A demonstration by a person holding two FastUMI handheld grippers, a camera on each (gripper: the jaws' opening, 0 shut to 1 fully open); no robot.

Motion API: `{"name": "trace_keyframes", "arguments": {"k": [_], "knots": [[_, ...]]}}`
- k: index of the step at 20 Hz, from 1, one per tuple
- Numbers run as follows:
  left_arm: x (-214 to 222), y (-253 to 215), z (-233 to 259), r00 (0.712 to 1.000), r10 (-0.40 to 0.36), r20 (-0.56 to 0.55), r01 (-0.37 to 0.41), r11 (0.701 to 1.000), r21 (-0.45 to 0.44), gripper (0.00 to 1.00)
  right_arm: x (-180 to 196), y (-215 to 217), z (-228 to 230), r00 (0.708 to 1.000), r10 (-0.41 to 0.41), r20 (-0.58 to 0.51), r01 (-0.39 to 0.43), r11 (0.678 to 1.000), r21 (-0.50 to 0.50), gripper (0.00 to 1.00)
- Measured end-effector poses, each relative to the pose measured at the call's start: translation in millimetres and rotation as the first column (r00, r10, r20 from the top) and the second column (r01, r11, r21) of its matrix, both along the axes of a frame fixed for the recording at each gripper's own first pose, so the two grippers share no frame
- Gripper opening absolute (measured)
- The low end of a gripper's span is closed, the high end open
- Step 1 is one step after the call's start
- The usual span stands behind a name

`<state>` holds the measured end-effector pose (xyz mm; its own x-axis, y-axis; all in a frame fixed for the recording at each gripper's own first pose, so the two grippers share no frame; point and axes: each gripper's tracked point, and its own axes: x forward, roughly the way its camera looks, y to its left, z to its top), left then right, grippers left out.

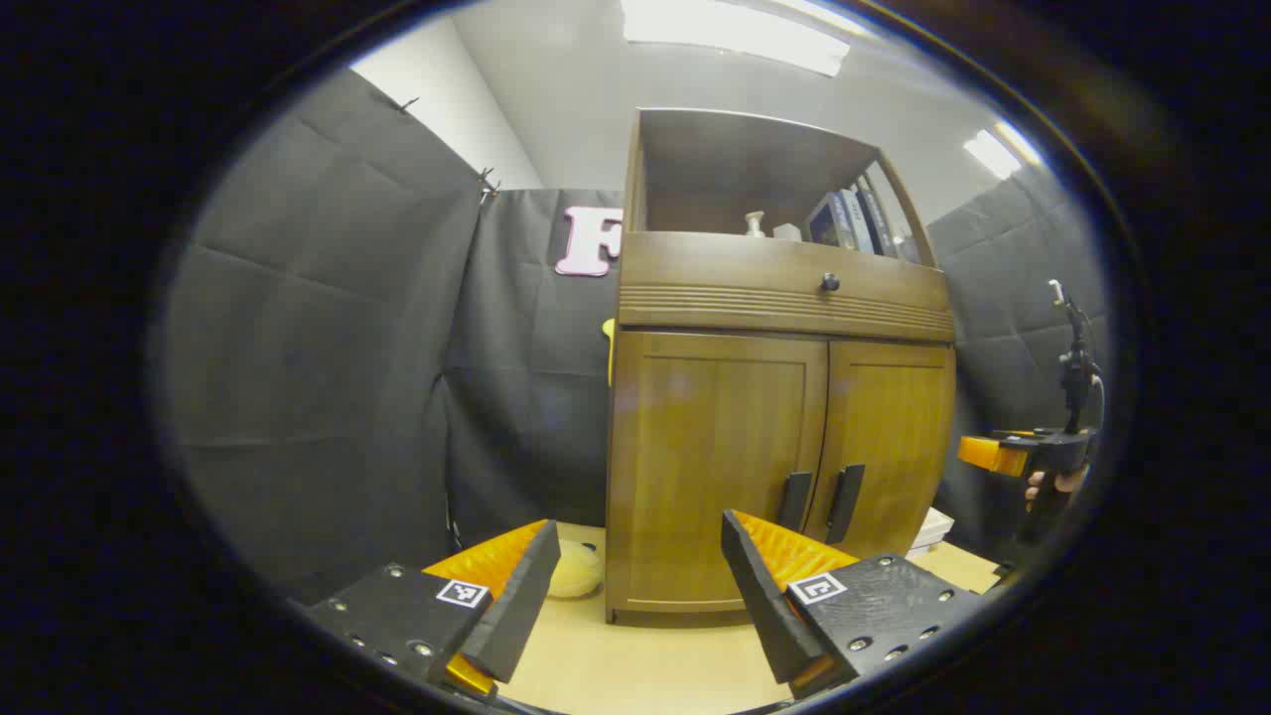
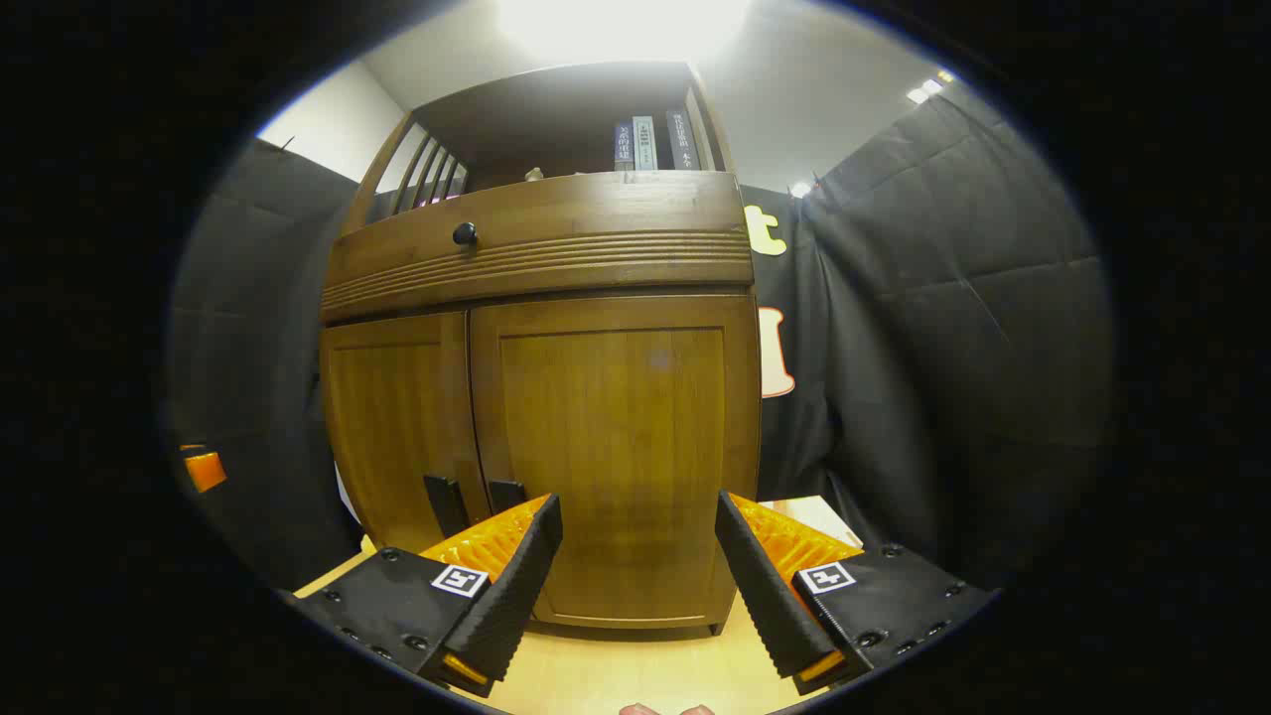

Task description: Open the right door of the double-door shoe cabinet with the right hand, and open the left door with the left hand.

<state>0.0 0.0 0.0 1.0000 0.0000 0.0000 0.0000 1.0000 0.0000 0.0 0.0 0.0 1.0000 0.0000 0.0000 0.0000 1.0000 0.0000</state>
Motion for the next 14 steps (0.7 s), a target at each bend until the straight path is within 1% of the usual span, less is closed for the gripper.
{"name": "trace_keyframes", "arguments": {"k": [2,5,7,9,11,12,14], "knots": [[5,-6,-7,0.999,-0.017,-0.027,0.018,1.000,0.014,0.96,-2,4,-4,1.000,0.012,-0.014,-0.012,1.000,0.018,0.92],[8,-17,-4,0.999,-0.042,-0.021,0.043,0.998,0.051,0.96,-2,9,-5,1.000,0.019,-0.020,-0.018,1.000,0.008,0.92],[8,-16,-13,0.998,-0.027,-0.058,0.030,0.997,0.066,0.96,-3,12,-8,0.999,0.031,-0.025,-0.031,1.000,0.004,0.93],[9,-15,-15,0.997,-0.028,-0.068,0.033,0.997,0.070,0.96,-3,14,-8,0.999,0.033,-0.024,-0.033,0.999,0.003,0.96],[4,-19,-12,0.997,-0.050,-0.060,0.054,0.996,0.067,0.96,-3,14,-8,0.999,0.033,-0.029,-0.032,0.999,0.008,1.00],[1,-19,-12,0.997,-0.057,-0.055,0.061,0.996,0.068,0.96,-3,15,-8,0.999,0.034,-0.029,-0.034,0.999,0.009,0.98],[0,-16,-13,0.997,-0.058,-0.052,0.061,0.996,0.064,0.96,-1,18,-7,0.999,0.044,-0.030,-0.044,0.999,0.002,0.98]]}}
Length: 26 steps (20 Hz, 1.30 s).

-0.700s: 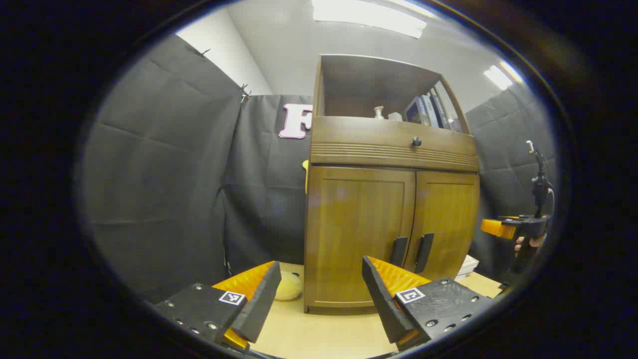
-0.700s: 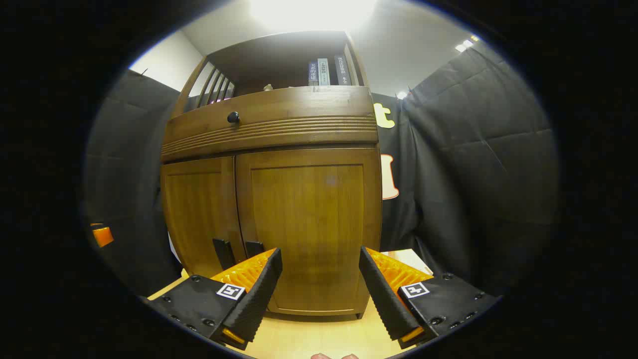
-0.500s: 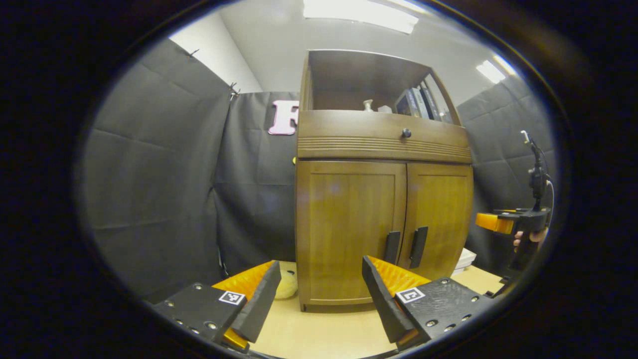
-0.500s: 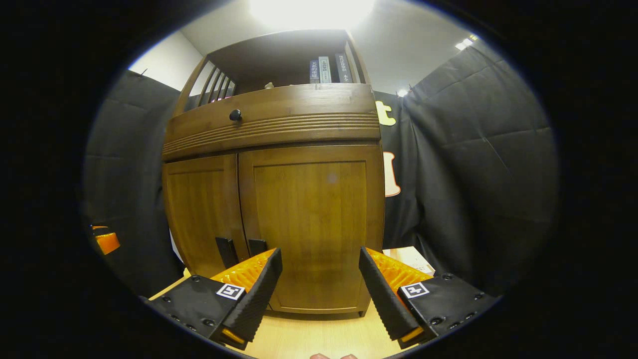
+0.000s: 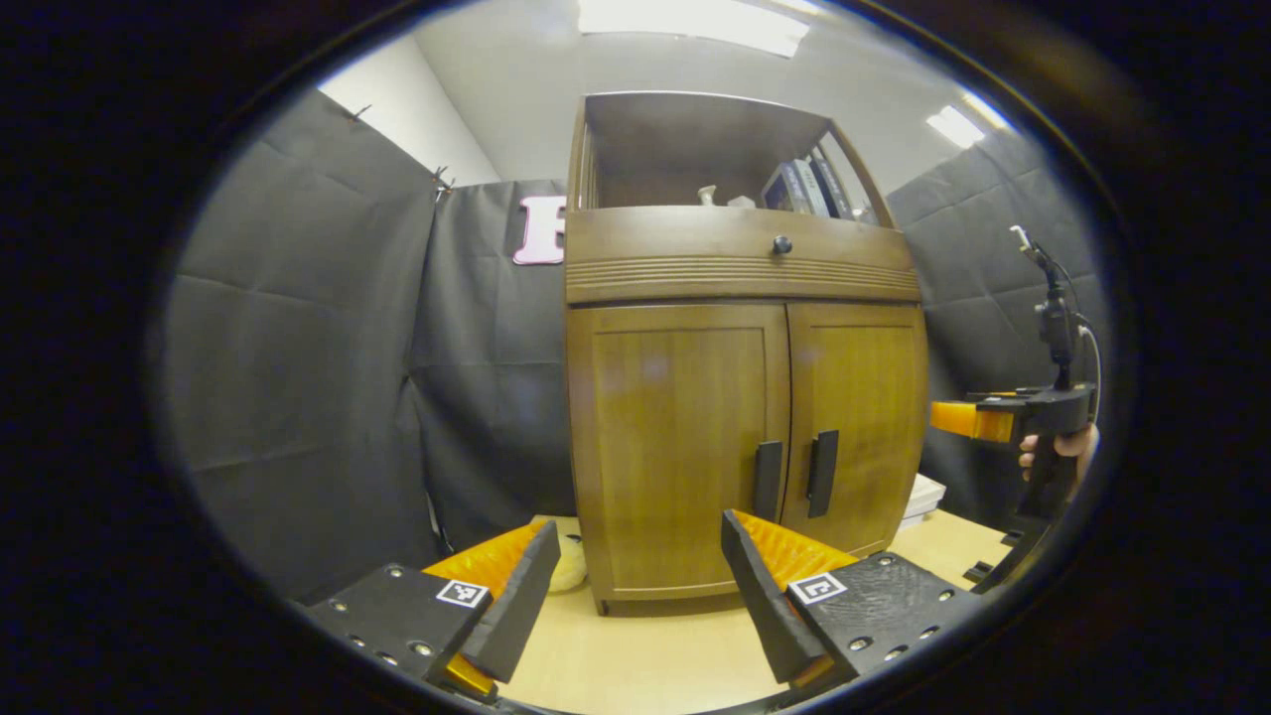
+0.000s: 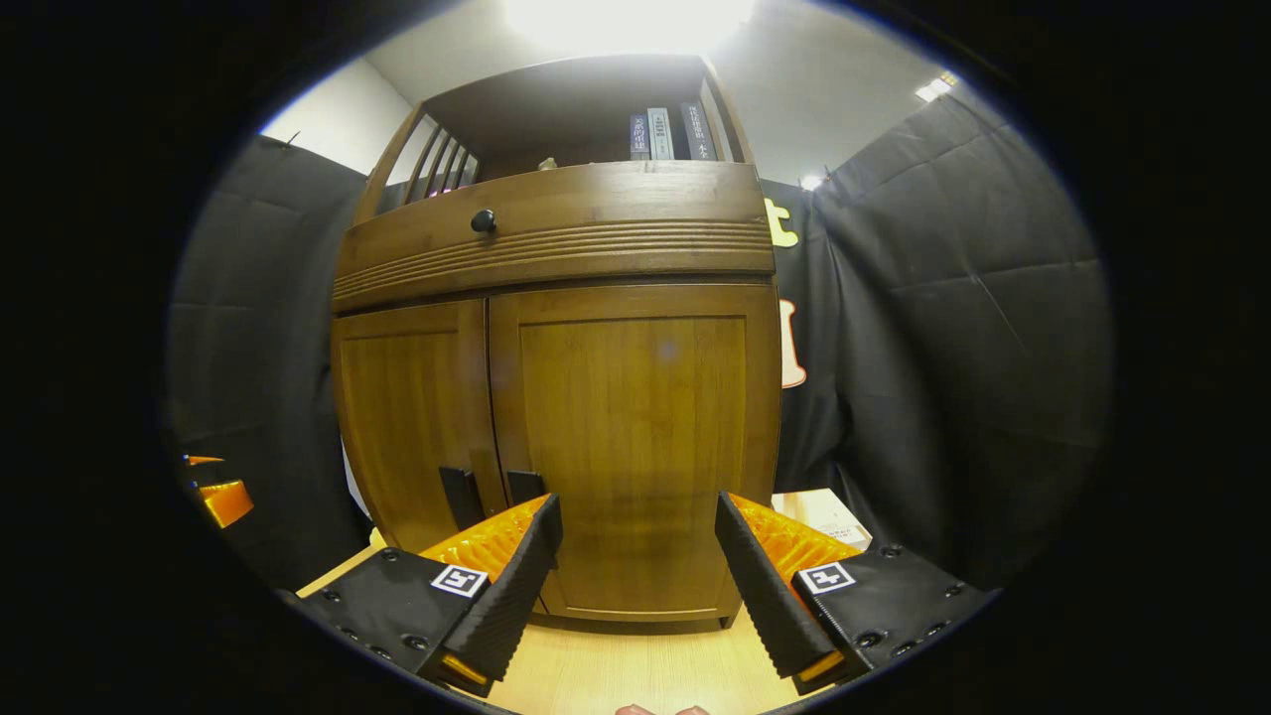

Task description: Open the right door of the double-door shoe cabinet with the right hand, and open the left door with the left hand.

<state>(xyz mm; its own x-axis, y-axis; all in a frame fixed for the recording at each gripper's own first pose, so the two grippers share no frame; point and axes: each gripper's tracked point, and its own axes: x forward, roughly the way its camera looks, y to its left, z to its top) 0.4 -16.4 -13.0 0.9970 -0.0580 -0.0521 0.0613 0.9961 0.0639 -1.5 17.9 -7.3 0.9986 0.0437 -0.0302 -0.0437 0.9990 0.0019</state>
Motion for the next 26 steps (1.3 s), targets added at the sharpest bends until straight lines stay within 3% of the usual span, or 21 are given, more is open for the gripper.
{"name": "trace_keyframes", "arguments": {"k": [7,8,10,11,13,26], "knots": [[1,5,-2,1.000,0.005,-0.002,-0.005,1.000,-0.026,0.96,13,19,5,0.999,0.038,-0.011,-0.038,0.999,0.010,0.98],[0,8,-2,1.000,0.012,0.002,-0.012,0.999,-0.038,0.96,17,24,8,0.999,0.050,-0.005,-0.050,0.999,0.022,0.93],[1,14,-1,1.000,0.028,-0.001,-0.028,0.998,-0.058,0.91,24,32,17,0.998,0.063,0.005,-0.063,0.997,0.036,0.98],[3,16,-1,0.999,0.034,-0.004,-0.034,0.998,-0.060,0.96,27,34,21,0.998,0.064,0.011,-0.065,0.997,0.038,0.98],[7,15,-5,0.999,0.042,-0.017,-0.043,0.998,-0.054,0.96,34,42,25,0.997,0.074,0.015,-0.075,0.996,0.042,0.92],[19,22,-7,0.994,0.084,-0.075,-0.090,0.993,-0.080,0.96,86,93,0,0.992,0.122,-0.029,-0.123,0.992,-0.018,0.93]]}}
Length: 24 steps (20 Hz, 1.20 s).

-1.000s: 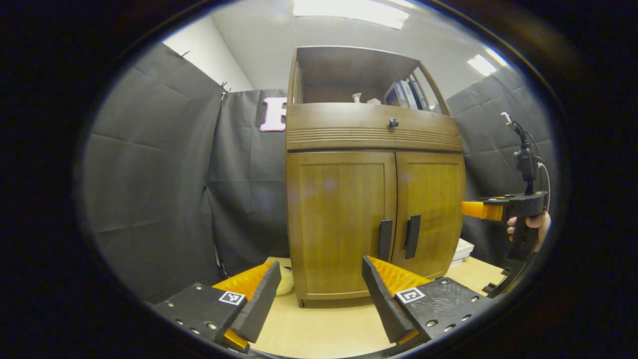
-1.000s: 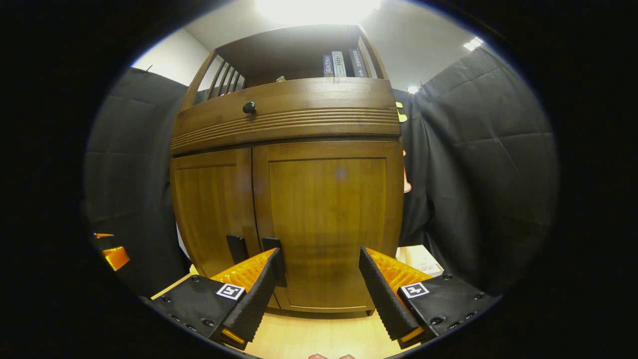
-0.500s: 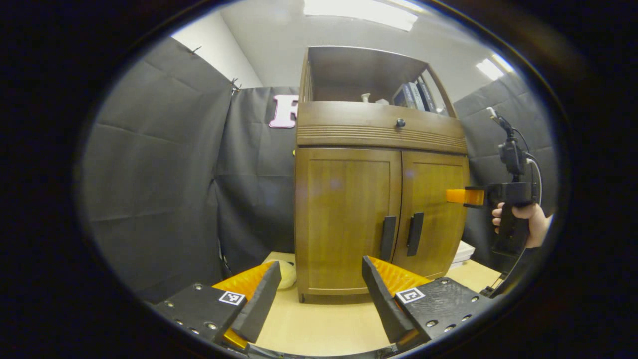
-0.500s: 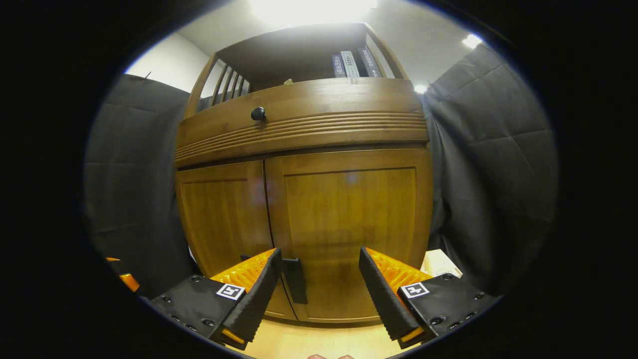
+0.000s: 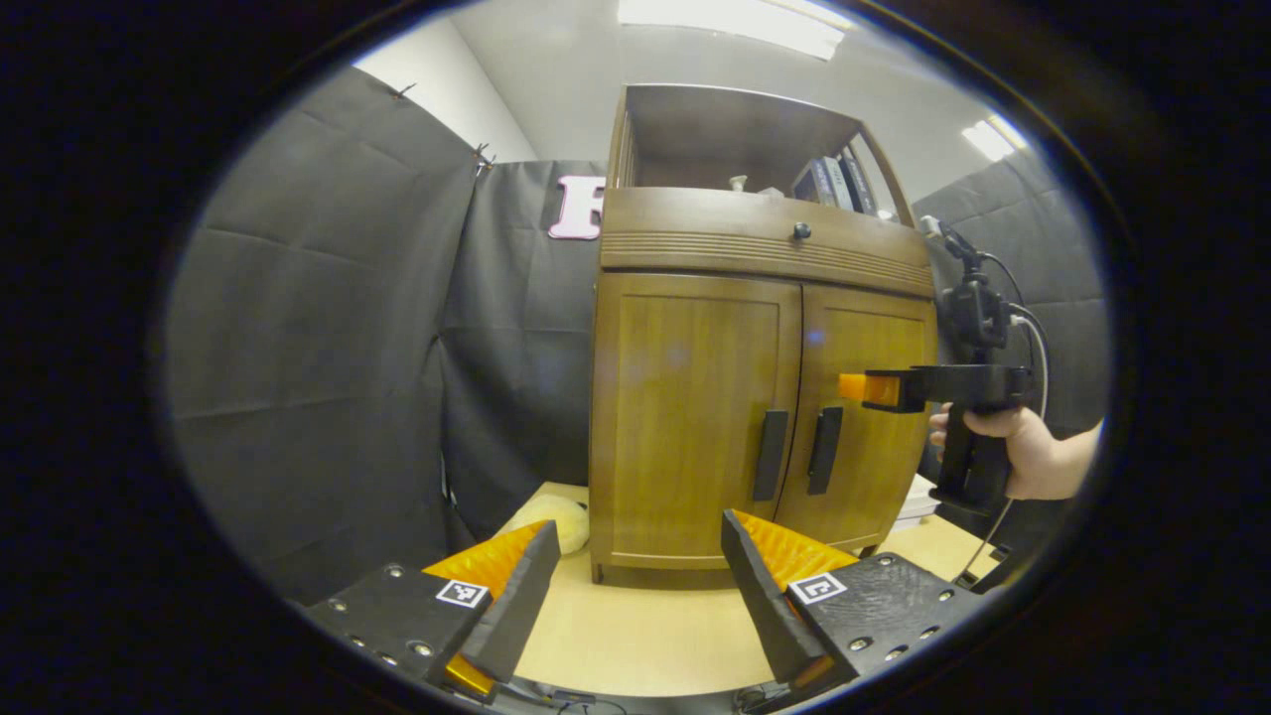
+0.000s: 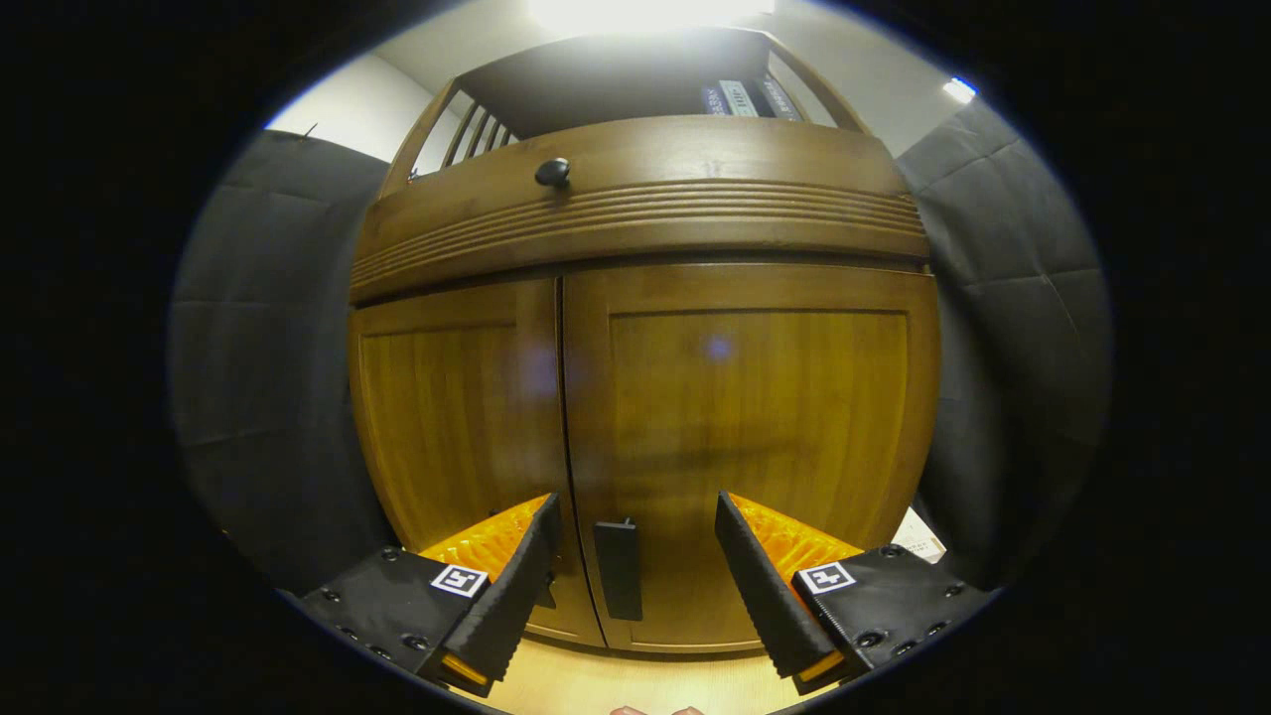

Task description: Open the right door of the double-door shoe cabinet with the right hand, and open the left door with the left hand.

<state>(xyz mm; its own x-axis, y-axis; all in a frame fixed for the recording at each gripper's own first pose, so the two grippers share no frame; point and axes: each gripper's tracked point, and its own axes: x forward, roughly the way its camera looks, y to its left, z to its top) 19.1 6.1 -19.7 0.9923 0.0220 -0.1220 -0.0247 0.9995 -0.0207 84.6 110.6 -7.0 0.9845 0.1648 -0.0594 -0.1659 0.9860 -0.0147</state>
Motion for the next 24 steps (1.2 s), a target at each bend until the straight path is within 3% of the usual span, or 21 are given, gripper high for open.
{"name": "trace_keyframes", "arguments": {"k": [7,14,22,24], "knots": [[16,11,-2,0.996,0.078,-0.042,-0.079,0.997,-0.021,0.96,27,9,-42,0.996,-0.041,-0.080,0.040,0.999,-0.017,0.92],[20,4,0,0.992,0.089,-0.088,-0.090,0.996,-0.007,0.96,44,14,-63,0.993,-0.064,-0.104,0.060,0.997,-0.040,0.93],[24,8,7,0.993,0.035,-0.116,-0.040,0.998,-0.038,0.96,55,19,-75,0.987,-0.085,-0.134,0.084,0.996,-0.011,0.36],[22,8,4,0.993,0.027,-0.112,-0.032,0.999,-0.041,0.96,55,19,-75,0.988,-0.076,-0.131,0.076,0.997,-0.008,0.34]]}}
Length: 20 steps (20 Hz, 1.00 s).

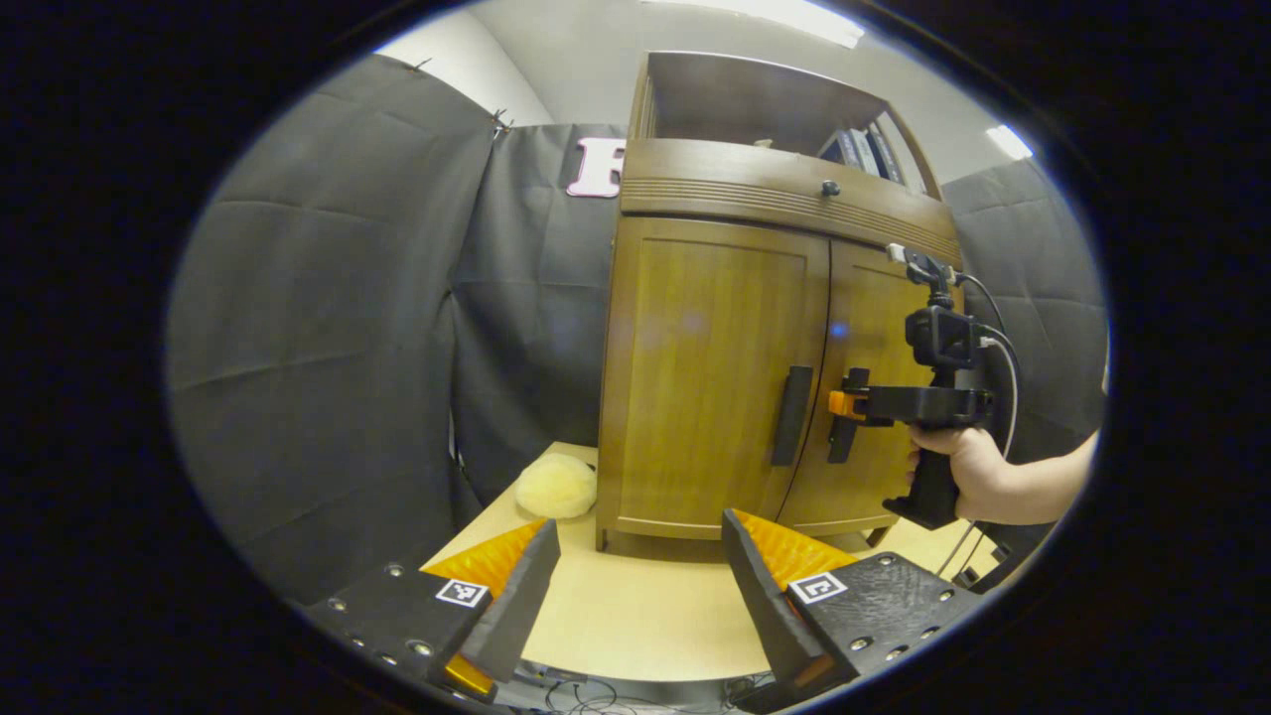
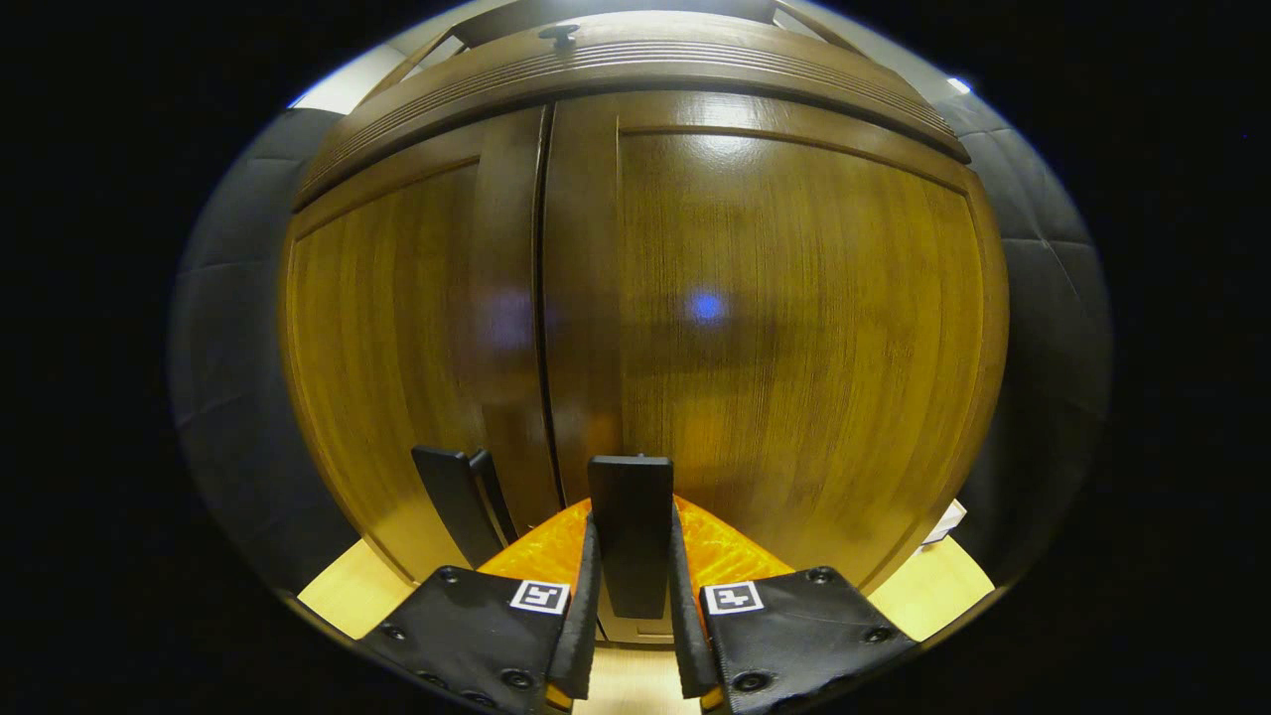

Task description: Open the right door of the double-door shoe cabinet with the right hand, and open the left door with the left hand.

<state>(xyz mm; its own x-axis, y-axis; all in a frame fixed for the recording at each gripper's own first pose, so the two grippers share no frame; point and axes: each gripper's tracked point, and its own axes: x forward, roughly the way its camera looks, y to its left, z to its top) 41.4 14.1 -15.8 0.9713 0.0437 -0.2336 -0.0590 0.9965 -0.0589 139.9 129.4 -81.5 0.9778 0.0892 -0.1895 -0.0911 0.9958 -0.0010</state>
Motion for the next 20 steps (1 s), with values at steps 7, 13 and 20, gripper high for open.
{"name": "trace_keyframes", "arguments": {"k": [7,13,20], "knots": [[5,-5,-5,0.999,-0.036,-0.015,0.036,0.999,0.005,0.96,2,3,-2,0.997,0.074,-0.001,-0.074,0.997,0.006,0.18],[0,4,12,0.998,-0.067,0.007,0.067,0.998,-0.021,0.92,-2,1,-2,0.994,0.103,-0.032,-0.105,0.993,-0.054,0.09],[-7,-8,29,0.995,-0.099,0.033,0.100,0.995,-0.027,0.96,-33,-3,-5,0.991,0.128,-0.040,-0.130,0.990,-0.054,0.10]]}}
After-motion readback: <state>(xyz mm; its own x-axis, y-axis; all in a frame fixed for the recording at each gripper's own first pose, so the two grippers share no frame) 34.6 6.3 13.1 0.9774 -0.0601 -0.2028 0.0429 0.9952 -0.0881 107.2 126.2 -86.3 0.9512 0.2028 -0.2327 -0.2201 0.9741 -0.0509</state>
